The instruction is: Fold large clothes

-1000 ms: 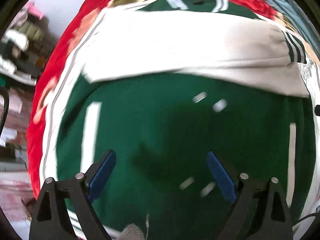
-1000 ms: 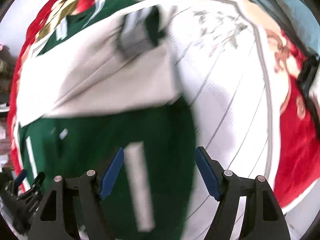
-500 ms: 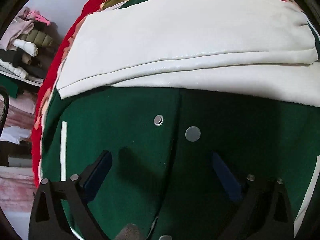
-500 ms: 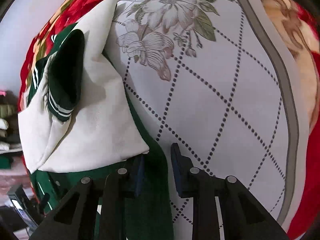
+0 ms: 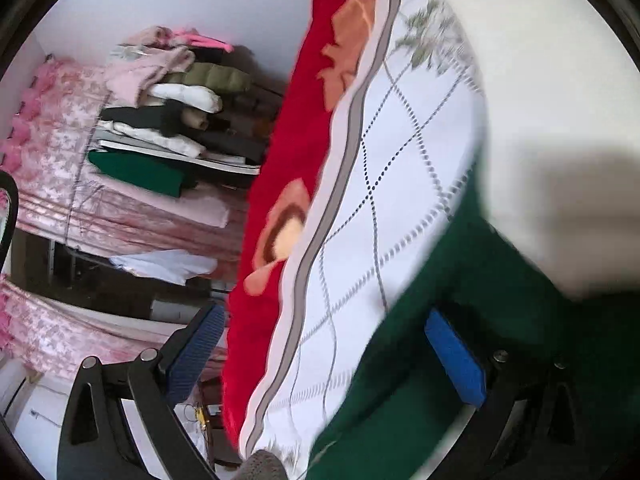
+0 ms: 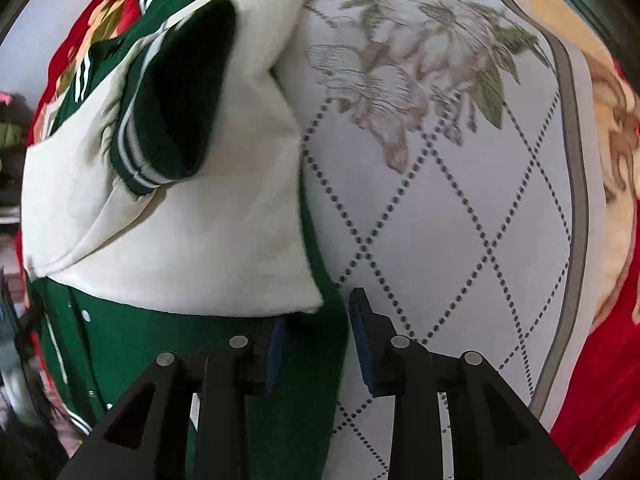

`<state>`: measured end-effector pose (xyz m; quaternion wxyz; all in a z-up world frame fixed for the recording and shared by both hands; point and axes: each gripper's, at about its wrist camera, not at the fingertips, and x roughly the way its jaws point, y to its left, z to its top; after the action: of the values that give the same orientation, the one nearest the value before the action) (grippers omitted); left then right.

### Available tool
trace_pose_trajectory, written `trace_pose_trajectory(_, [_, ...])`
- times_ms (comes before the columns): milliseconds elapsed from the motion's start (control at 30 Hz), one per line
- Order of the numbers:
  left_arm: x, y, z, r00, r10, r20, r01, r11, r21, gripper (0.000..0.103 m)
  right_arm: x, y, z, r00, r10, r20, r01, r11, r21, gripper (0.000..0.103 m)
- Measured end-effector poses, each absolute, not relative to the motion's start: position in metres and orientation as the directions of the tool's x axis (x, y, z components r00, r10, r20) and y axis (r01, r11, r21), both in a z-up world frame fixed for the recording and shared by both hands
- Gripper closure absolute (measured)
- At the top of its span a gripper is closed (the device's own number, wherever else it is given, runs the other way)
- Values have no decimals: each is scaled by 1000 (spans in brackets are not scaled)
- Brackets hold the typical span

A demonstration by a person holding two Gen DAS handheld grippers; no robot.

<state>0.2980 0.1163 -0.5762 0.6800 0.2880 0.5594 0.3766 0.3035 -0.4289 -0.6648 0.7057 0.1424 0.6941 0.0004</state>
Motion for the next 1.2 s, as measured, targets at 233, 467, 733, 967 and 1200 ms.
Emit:
trace_pose_trajectory(233, [300,143,-580,12,736,-677,-338,640,690,0,326,-384,-666,72,177,-982,266,945,190,77])
trace_pose_trajectory(467, [297,149,-564,37,681,-732,-369,690,623,0,331,-408,-666,62,183,-981,431,882,192,80])
trace_pose_trajectory(733, [260,129,-504,152,570,-807,-370,790,488,0,332,-387,-574,192,276,-942,435,836,334,24])
trace_pose_trajectory(967, [267,79,-512,197,460,-866,-302,869,393,0,416,-353,-660,117,398,-910,403,818,410,26])
trace_pose_trajectory(1200, [248,36,-507,250,398,-883,-231,910,345,0,445,-341,-636,202,116,-973,309,935,176,93])
